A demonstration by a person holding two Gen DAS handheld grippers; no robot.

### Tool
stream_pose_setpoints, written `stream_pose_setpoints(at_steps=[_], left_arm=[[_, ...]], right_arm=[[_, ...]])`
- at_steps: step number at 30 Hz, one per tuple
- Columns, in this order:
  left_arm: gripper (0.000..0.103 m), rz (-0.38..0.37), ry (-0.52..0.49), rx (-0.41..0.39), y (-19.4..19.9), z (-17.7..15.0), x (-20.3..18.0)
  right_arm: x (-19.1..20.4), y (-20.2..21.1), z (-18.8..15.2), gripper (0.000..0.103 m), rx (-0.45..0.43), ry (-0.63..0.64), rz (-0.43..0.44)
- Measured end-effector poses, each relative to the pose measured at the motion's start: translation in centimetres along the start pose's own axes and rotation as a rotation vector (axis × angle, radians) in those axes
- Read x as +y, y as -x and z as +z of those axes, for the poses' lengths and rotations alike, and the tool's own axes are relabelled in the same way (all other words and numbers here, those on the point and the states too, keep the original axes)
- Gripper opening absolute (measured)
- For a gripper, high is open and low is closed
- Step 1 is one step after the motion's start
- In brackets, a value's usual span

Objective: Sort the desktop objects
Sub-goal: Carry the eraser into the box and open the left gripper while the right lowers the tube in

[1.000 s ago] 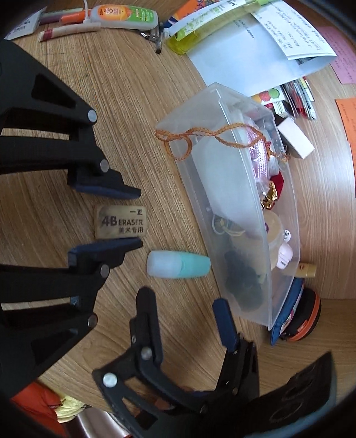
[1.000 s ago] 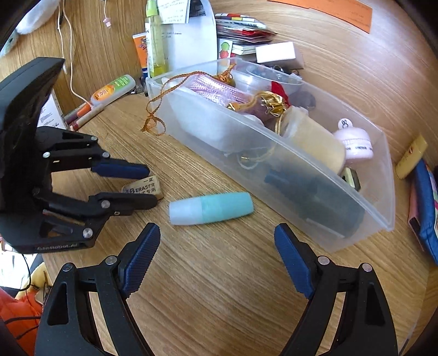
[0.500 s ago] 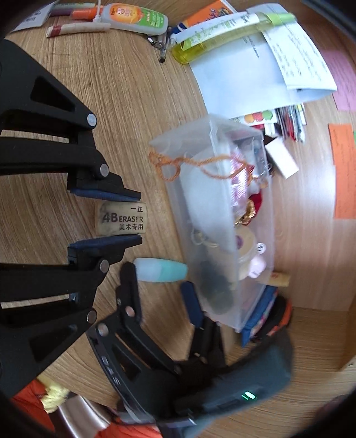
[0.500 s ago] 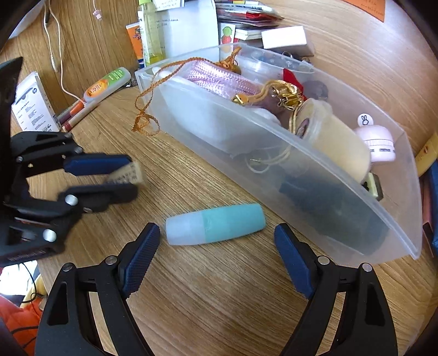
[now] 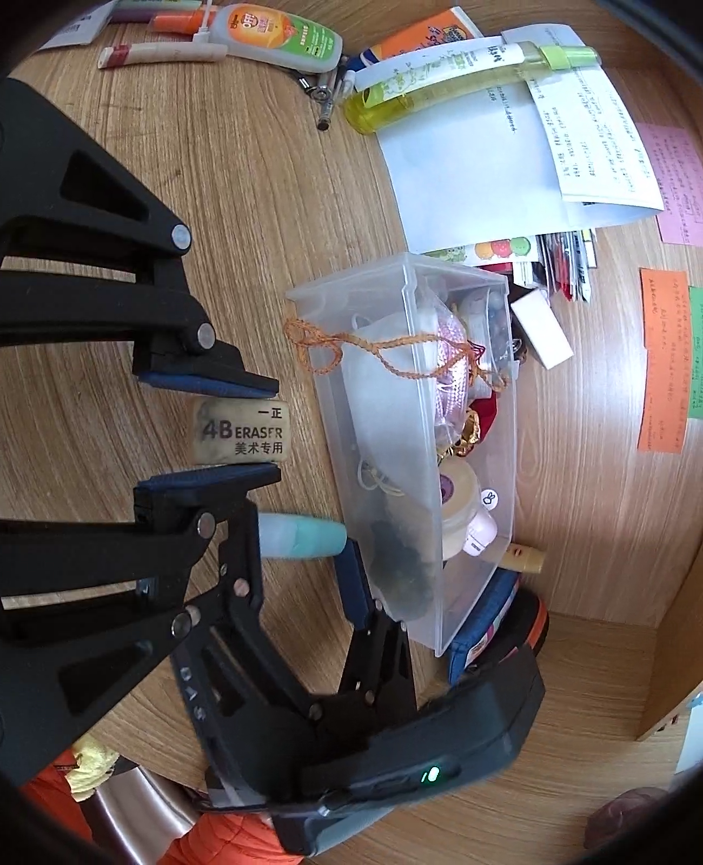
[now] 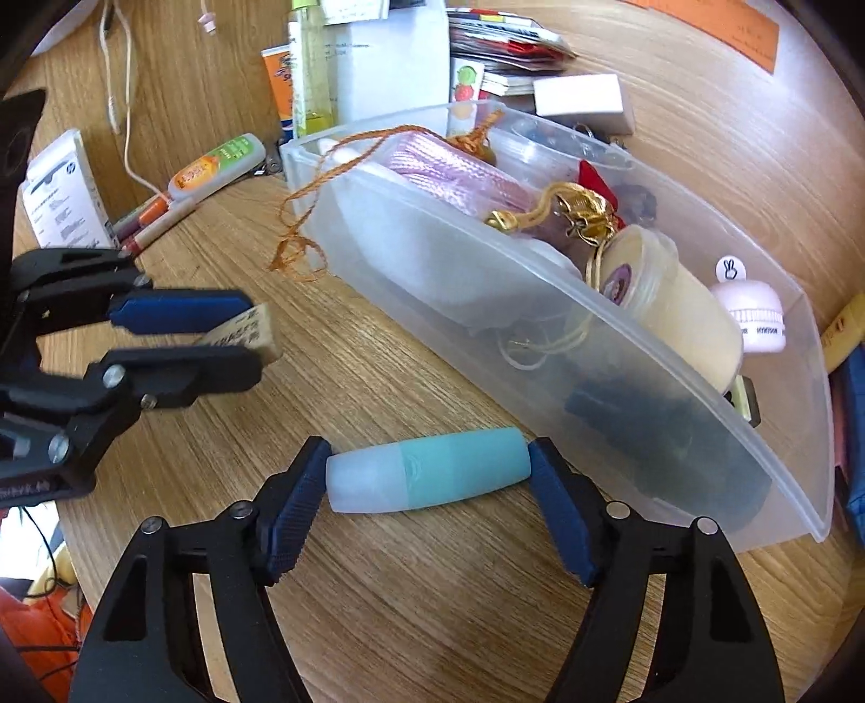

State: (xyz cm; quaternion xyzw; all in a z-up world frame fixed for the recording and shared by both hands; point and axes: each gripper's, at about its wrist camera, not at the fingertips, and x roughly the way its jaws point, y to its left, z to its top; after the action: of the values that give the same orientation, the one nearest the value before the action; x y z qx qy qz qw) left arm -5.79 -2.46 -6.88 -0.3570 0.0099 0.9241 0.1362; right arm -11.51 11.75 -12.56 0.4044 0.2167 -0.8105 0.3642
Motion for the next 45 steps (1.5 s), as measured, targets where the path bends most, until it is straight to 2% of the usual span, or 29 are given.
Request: stream_pose_setpoints(at_steps=[9,15,25,35,41,45], left_arm=[[0.023,0.05,0.023,0.036,0.1,-0.1,0.5],[0.023,0.069,0.002,-0.02,1.9,1.3,0.1],[0.023,0.089,-0.034,-0.097,2.9,4.8,-0.4],[0.023,0.058,-0.039,-0.121,1.6,8.7,-0.4],[0.023,0.031,-0.01,-0.128,0.1,10.8,-0.2],[0.023,0.006,0.008,-0.13,-1.4,12.1,-0.4]], right_arm=[[-0.2,3.9,-0.9,0.071,-0.104,-0.029,0.01],[-2.2,7.5,-1.1,0.071,-0.177,-0.104,0.027],[-6.0,11.5,-0.4,0.071,-0.274,-0.191,-0.047],[-9.2,11.5,1.1,0.071,-0.308,-0.257,-0.048],[-11.0,9.8,2.9,0.071,-0.305,-0.325,-0.019],[-11.8,8.5,4.0,0.071,-0.303,-0.365,-0.043]])
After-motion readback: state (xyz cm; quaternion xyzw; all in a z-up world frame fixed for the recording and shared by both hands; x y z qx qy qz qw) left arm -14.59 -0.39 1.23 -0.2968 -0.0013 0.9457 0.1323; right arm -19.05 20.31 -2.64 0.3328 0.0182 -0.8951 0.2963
